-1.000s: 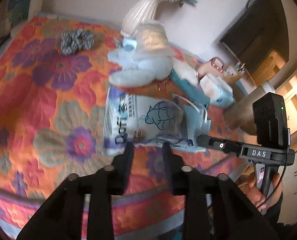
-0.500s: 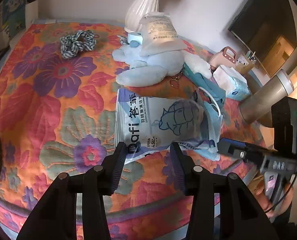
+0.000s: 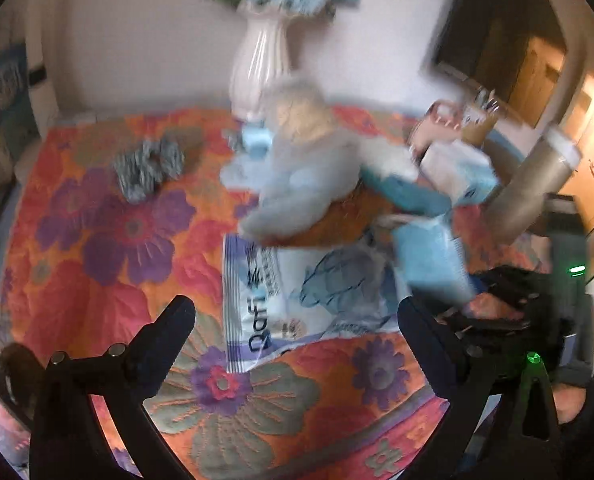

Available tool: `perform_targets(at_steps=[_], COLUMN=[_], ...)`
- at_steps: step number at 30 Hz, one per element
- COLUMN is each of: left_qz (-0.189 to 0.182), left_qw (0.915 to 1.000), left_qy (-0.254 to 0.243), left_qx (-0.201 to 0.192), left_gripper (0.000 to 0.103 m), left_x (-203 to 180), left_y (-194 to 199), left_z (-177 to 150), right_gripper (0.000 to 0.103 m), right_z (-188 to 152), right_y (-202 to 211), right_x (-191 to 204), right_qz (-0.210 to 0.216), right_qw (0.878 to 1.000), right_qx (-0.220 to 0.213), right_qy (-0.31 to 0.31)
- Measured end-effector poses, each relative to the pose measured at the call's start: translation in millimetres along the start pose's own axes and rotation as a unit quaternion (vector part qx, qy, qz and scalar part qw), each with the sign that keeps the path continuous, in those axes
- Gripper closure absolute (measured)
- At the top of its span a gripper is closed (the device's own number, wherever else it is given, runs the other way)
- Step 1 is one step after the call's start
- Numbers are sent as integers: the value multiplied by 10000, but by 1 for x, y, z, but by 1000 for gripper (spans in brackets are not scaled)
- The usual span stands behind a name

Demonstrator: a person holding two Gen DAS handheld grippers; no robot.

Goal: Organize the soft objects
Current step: 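Grasp blue Dafi bag with left tool while right tool grasps blue surgical mask, then lift Dafi bag with left tool while right tool lifts the mask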

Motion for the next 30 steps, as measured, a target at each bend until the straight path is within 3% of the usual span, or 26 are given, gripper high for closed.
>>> perform_targets(at_steps=[1, 4, 10, 15, 16, 19, 22, 24, 26, 27, 28, 29, 30], left_qz=[41, 86, -908, -1856, -1833, -866, 13, 226, 211, 168, 169, 183, 184], left_qw=[9999, 9994, 9920, 9789, 9800, 9945, 9964, 9945, 9925, 9912, 9903, 9896, 9891], left_qy=[75, 208, 674, 357, 153, -470, -848, -1002, -1135, -1218, -1277, -1306, -1305], left_qx=[136, 280, 569, 775, 757, 344, 65, 192, 414, 495, 527, 580, 655], left_gripper=[2, 2, 2, 2, 2, 2, 2, 2, 4, 11, 39, 55, 56], left_x=[5, 14, -1, -44, -51, -50, -39, -35, -36, -38, -39, -39, -40], left_y=[-7, -22, -32, -6, 1, 14, 8, -10, -29, -37, -44, -49, -52], left_z=[-3, -10, -24, -41, -42, -28, -7, 2, 3, 2, 1, -1, -6], right_gripper=[68, 69, 69, 69, 69, 69, 69, 69, 69, 69, 69, 67, 63], right_z=[-1, -4, -13, -17, -16, -18, -19, -18, -19, -19, -19, -19, -19], right_y=[1, 6, 14, 17, 17, 18, 18, 17, 18, 18, 19, 19, 19], right_x=[-5, -23, -46, -51, -49, -46, -45, -44, -46, -48, -49, -52, -55], right_qz=[4, -42, 87, 307, 302, 279, 303, 367, 488, 558, 635, 773, 930], right_qw=[10000, 9997, 9989, 9975, 9976, 9979, 9981, 9979, 9971, 9964, 9956, 9935, 9909], right_qx=[6, 34, 42, -5, -14, -60, -99, -112, -127, -127, -122, -108, -95], right_qy=[-32, -221, -463, -639, -623, -573, -534, -528, -577, -619, -685, -829, -970])
Point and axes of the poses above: each gripper's, at about its wrist camera, not at the fingertips, and y roughly against the way its jaws point, x to its left, z to its top, the point moved 7 cm from there along -y, roughly the way its jaws point, and after that the axes turned 1 degree about -y, right-handed, at the moved point
